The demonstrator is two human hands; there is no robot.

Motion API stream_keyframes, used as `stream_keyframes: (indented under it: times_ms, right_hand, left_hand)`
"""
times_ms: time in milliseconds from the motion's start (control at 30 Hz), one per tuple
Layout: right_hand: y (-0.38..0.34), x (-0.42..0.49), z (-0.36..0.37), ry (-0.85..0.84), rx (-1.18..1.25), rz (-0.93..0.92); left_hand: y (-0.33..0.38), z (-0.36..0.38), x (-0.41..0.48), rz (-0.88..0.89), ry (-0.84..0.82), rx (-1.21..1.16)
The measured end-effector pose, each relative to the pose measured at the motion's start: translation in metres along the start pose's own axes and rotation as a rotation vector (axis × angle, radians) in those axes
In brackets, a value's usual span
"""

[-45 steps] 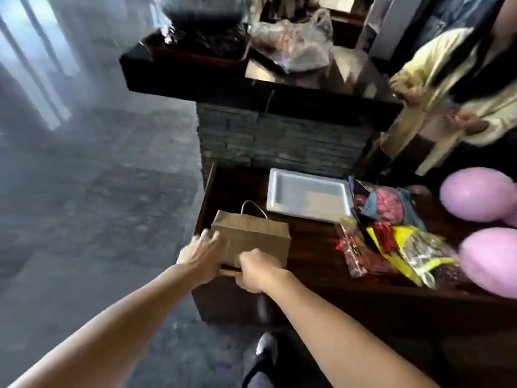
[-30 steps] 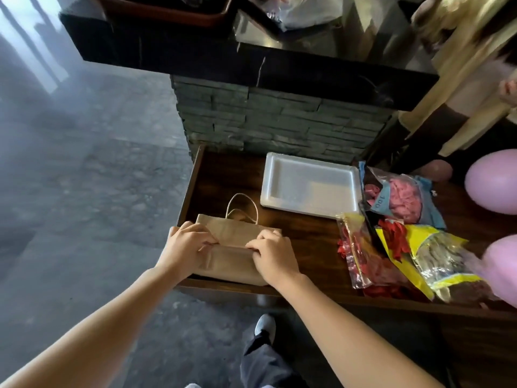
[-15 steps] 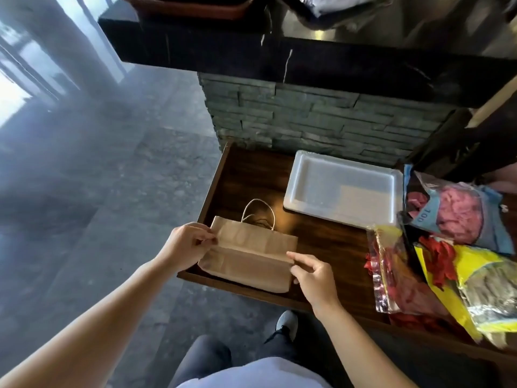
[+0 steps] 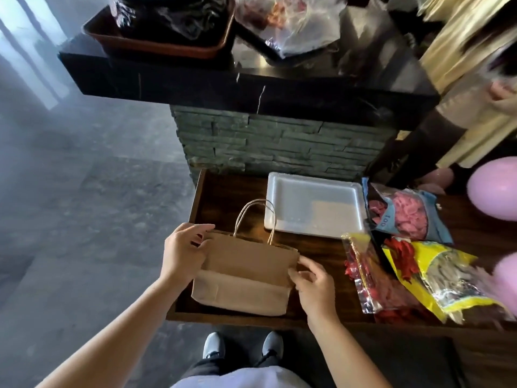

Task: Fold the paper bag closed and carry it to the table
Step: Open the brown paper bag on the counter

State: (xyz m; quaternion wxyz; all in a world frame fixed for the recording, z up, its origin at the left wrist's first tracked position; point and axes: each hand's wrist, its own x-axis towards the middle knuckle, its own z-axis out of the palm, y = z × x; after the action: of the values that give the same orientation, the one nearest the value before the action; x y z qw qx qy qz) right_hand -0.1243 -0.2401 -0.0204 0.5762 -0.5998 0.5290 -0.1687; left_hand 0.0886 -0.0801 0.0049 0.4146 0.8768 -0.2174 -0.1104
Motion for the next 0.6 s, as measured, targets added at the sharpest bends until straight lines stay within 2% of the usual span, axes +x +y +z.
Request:
stream_keyframes:
  times_ms: [67, 267, 467, 600]
  right_hand:
    - [-0.007, -0.004, 0.001, 0.028, 0.029, -0.058]
    - [-0.022, -0.026, 0.008, 0.158, 0.004, -0.284]
    - [-0.022, -0.044, 0.012, 0.176, 0.043, -0.324]
    - [-0.031, -0.042, 0.004, 0.159, -0.05, -0.36]
  left_hand:
    - [0.001, -0.006, 0.006, 0.133, -0.064, 0.015]
    - [-0.009, -0.019, 0.014, 0.512, -0.206, 0.268]
    - [0.008, -0.025, 0.008, 0.704, -0.151, 0.371]
    - [0.013, -0.037, 0.002, 0.841, -0.139, 0.375]
